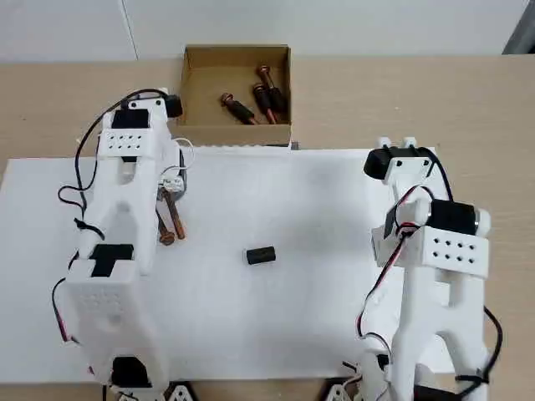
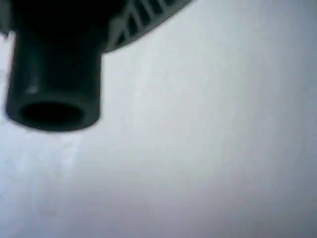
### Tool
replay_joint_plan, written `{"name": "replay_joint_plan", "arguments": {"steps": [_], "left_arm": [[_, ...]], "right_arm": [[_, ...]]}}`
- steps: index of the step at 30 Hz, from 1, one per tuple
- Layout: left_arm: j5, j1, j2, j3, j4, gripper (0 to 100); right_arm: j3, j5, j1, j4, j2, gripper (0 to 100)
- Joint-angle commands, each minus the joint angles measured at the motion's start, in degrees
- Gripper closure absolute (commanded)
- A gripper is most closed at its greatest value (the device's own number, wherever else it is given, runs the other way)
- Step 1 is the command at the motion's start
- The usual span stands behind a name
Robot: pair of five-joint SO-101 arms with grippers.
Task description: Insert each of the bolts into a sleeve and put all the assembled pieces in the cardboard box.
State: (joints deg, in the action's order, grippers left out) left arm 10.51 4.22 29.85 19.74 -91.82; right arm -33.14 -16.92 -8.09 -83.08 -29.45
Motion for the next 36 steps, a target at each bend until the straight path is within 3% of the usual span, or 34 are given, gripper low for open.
{"name": "replay_joint_plan", "arguments": {"steps": [1, 16, 20, 28, 32, 36], "left_arm": [[0.35, -0.62, -0.18, 2.24, -0.44, 91], [0.35, -0.18, 7.30, 2.51, 1.85, 91], [0.35, -0.53, 7.38, 2.77, 2.99, 98], [0.26, -0.62, 7.30, 10.15, -2.90, 99], [0.26, -0.70, 7.30, 19.12, -8.79, 99], [-0.09, -0.53, 3.87, 21.14, -8.70, 99]], "right_arm": [[0.35, 0.35, -0.48, 0.75, -1.71, 99.5], [0.35, 0.35, -0.40, 0.75, -1.80, 99.5], [0.35, 0.35, -0.40, 0.75, -1.89, 99.5], [0.97, 0.35, -0.04, 0.04, -3.56, 99.5], [0.97, 0.00, -0.04, -0.92, -10.33, 99.5], [0.88, -0.09, -0.04, -4.09, -17.54, 99.2]]}}
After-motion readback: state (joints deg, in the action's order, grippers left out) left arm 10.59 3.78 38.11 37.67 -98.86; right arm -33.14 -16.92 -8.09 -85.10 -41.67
